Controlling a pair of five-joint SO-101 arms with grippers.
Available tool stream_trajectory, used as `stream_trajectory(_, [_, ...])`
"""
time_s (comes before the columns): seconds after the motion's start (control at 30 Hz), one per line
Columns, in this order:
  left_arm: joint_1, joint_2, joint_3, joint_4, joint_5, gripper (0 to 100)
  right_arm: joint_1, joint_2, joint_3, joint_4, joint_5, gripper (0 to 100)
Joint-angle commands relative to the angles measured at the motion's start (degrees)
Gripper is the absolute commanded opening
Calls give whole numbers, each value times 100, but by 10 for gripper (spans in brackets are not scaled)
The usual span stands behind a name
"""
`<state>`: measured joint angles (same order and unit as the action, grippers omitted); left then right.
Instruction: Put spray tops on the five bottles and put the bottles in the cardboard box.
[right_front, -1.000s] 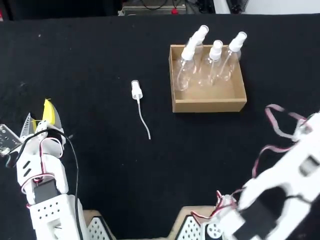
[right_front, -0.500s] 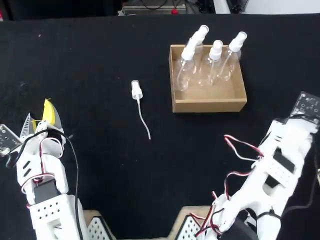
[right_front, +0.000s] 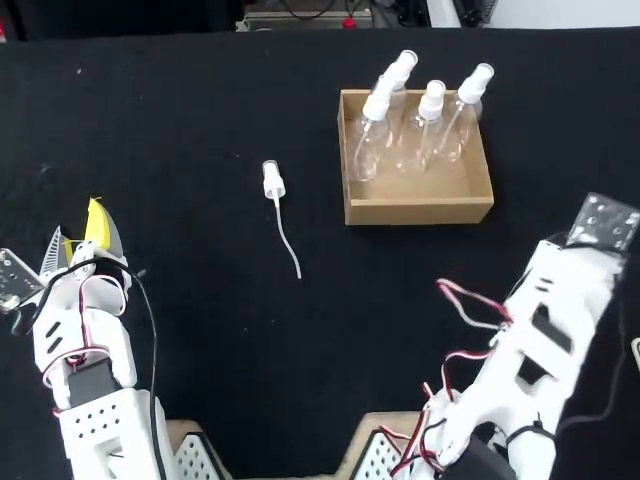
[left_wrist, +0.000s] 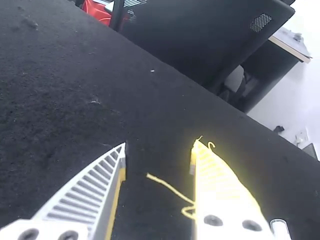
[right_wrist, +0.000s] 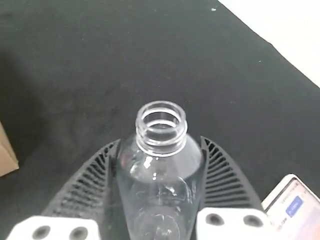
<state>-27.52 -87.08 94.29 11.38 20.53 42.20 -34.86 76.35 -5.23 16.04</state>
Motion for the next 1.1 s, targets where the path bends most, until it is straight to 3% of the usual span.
stream_trajectory(0.0, [75,-62,-66,-141,18,202,-70,-295,207,-501,-53,148])
stream_trajectory(0.37, [75,-62,-66,-141,18,202,343,-295,690,-519,-53,157])
stream_trajectory(0.6, [84,-62,-66,-149,18,202,369,-295,787,-510,-53,306])
stream_trajectory(1.07, [303,-62,-66,-149,9,202,413,-303,796,-264,-53,308])
